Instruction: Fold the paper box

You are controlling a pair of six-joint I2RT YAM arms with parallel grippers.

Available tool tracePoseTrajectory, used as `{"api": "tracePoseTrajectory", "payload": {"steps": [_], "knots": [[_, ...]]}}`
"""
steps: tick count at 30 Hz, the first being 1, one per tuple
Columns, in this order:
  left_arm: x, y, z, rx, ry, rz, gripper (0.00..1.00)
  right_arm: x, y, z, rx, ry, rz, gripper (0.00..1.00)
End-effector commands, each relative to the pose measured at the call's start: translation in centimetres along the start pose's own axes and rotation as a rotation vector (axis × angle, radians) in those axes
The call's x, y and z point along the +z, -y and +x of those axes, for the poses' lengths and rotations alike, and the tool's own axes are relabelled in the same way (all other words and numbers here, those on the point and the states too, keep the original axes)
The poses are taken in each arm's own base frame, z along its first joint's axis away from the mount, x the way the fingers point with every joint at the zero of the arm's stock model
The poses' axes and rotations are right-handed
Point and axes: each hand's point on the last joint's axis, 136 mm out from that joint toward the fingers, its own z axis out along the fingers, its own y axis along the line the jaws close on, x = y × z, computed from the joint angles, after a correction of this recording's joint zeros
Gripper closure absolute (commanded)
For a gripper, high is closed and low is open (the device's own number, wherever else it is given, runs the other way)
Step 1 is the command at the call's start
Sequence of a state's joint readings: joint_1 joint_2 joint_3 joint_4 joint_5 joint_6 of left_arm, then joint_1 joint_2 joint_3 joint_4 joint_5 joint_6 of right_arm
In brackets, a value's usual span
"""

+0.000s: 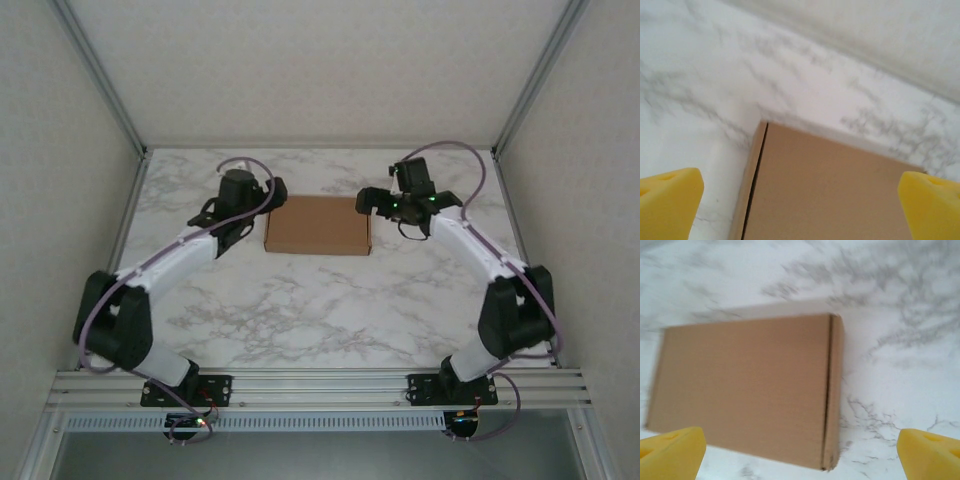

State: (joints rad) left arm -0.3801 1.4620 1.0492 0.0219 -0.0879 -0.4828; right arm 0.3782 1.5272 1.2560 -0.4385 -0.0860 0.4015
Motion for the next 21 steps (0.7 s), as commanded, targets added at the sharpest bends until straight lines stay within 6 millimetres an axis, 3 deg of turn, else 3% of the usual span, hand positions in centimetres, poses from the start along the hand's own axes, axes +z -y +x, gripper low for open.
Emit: {"api": "tracePoseTrajectory", "payload": {"steps": [1,4,6,8,10,13,17,21], "knots": [[-6.2,-0.3,-6.4,0.122,0.279,0.009,0.0,-5.8,-3.8,-2.5,-0.14,0.154,-0.128,0.01],[-10.7,-1.4,-8.5,0.177,0.452,0.023,0.0,-10.1,-5.4,-3.5,-0.229,0.323,-0.182,0.01],[-12.9,-4.3,-9.3,0.159,0.569,-0.094,0.01,-11.7,-4.5,-3.8,-0.193,0.412,-0.142,0.01],[-14.2,-8.0,-8.6,0.135,0.648,-0.217,0.0,-12.2,-2.7,-3.8,-0.194,0.46,-0.055,0.01],[-13.9,-10.7,-6.8,0.185,0.649,-0.255,0.0,-11.9,-1.8,-3.1,-0.309,0.465,0.004,0.01],[-11.5,-14.4,-3.5,0.224,0.566,-0.231,0.01,-10.8,-0.3,-1.7,-0.411,0.494,0.054,0.01],[-10.1,-19.6,-0.6,0.152,0.536,-0.319,0.01,-8.5,2.3,-0.1,-0.435,0.659,0.115,0.01],[-7.8,-23.0,1.5,0.118,0.455,-0.37,0.0,-5.5,7.2,1.0,-0.428,0.591,0.352,0.01]]}}
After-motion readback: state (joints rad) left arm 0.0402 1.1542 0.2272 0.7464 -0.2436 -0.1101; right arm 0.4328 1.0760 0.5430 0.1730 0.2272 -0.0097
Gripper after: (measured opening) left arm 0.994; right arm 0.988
